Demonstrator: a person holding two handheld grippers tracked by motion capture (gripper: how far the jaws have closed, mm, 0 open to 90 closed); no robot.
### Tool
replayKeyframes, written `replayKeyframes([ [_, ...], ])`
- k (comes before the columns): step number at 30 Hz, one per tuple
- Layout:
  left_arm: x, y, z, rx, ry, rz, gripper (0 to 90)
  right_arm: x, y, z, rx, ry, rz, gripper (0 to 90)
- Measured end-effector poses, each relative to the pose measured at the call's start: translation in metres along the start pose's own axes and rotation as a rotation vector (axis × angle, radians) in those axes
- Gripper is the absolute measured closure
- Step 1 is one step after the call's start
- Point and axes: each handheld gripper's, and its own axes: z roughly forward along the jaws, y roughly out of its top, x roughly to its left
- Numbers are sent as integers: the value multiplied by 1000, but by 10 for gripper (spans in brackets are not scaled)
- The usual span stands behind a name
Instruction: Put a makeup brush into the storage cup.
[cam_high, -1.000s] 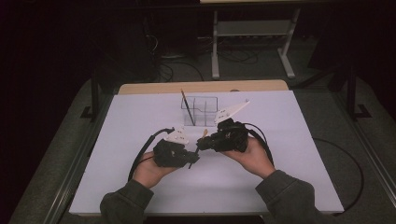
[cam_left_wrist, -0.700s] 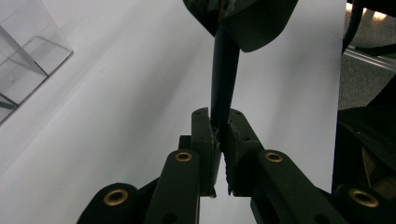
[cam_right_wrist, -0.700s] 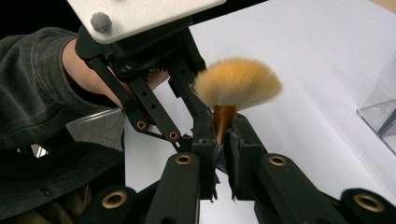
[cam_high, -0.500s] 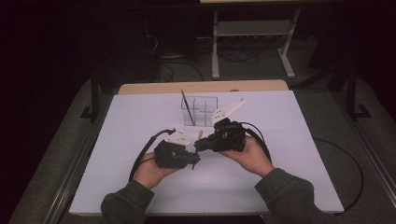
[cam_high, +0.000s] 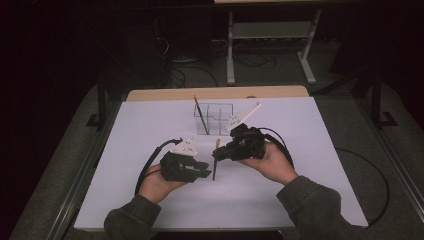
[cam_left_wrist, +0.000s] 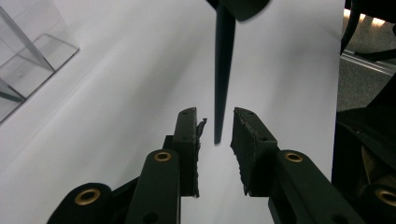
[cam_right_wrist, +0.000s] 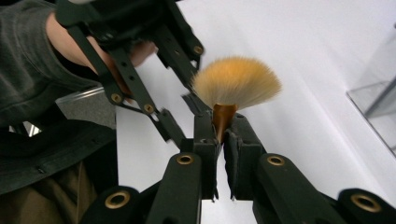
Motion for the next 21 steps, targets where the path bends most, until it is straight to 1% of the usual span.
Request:
replayKeyframes([
  [1, 0, -2, -1, -1, 0, 2, 709, -1, 0, -1, 4, 0, -1, 831],
  [2, 0, -3, -2, -4, 1, -2, 704, -4, -1, -2, 7, -11, -4, 831],
  [3, 1, -4, -3, -3, 3, 0, 703, -4, -1, -3, 12, -4, 12, 831],
  [4, 1, -6, -4, -1, 6, -1, 699, -6, -2, -3, 19, -17, -1, 831],
  [7, 2, -9, -6, -2, 11, -9, 696, -9, -3, -4, 29, -31, -5, 831],
  [9, 3, -12, -8, -1, 15, -10, 693, -10, -2, -5, 34, -27, 15, 831],
  [10, 3, -13, -8, -5, 14, -13, 693, -12, -3, -5, 45, -40, 2, 831],
  [14, 3, -17, -11, -4, 21, -11, 688, -16, -3, -6, 58, -50, 10, 831],
  [15, 3, -18, -11, -6, 22, -17, 683, -17, -3, -6, 58, -55, 1, 831],
  [16, 4, -19, -12, -8, 24, -16, 679, -17, -3, -7, 59, -56, 17, 831],
  [17, 4, -21, -13, -8, 23, -17, 675, -19, -3, -8, 63, -60, 7, 831],
  [18, 4, -22, -13, -7, 25, -23, 674, -20, -3, -8, 65, -65, 12, 831],
  [19, 4, -23, -13, -3, 28, -19, 669, -21, -2, -9, 69, -63, 14, 831],
  [20, 3, -24, -14, -6, 29, -20, 667, -23, -2, -10, 71, -71, 9, 831],
  [21, 4, -24, -15, -9, 29, -17, 667, -23, -1, -11, 74, -70, 22, 831],
])
